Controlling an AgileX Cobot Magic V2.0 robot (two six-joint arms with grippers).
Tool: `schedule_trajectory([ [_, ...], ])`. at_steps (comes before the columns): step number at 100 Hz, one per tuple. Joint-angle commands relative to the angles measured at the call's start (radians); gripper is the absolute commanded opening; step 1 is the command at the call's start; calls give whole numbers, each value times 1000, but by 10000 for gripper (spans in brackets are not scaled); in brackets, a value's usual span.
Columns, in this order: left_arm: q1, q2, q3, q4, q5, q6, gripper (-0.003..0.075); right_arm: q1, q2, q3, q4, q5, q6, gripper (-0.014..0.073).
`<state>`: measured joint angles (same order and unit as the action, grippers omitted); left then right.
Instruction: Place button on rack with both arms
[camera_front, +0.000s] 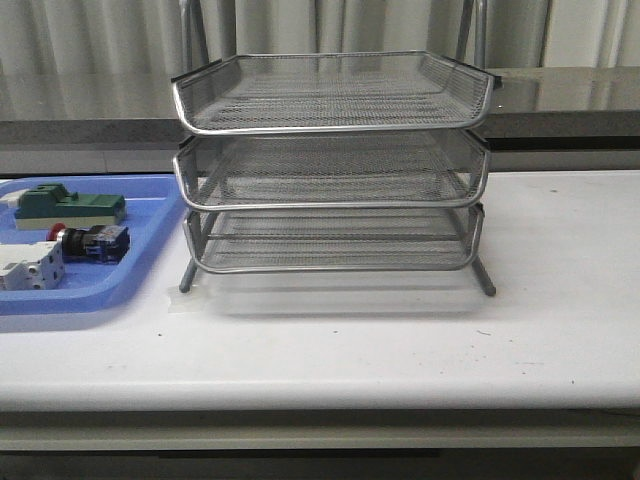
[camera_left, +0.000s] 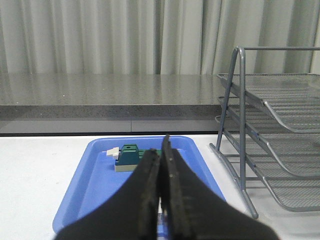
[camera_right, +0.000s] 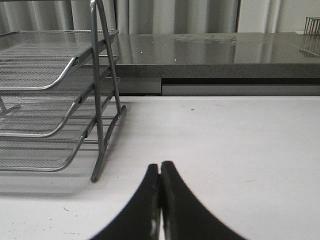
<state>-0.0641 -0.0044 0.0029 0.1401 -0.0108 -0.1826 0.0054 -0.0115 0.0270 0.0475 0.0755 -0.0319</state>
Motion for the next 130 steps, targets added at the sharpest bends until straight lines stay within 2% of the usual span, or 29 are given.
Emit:
schedule_trajectory([
  [1,0,-32,42,-3,-75,-9,-20,-5,-19,-17,-10,-90,0,-60],
  [64,0,-32,42,-3,-75,-9,-20,-5,-19,-17,-10,-90,0,-60],
  [89,0,-32,42,-3,-75,-9,-20,-5,-19,-32,-10,-188,0,-60],
  [99,0,-32,42,-3,-75,-9,-20,-5,-16,-86,-10,-122,0,-60],
  [108,0,-32,42,-3,-75,-9,-20,-5,7,-169,-10,-2,0,-60],
  [130,0,-32,42,-3,-75,-9,-20,-5,176,-403,-5,256,0,-60],
])
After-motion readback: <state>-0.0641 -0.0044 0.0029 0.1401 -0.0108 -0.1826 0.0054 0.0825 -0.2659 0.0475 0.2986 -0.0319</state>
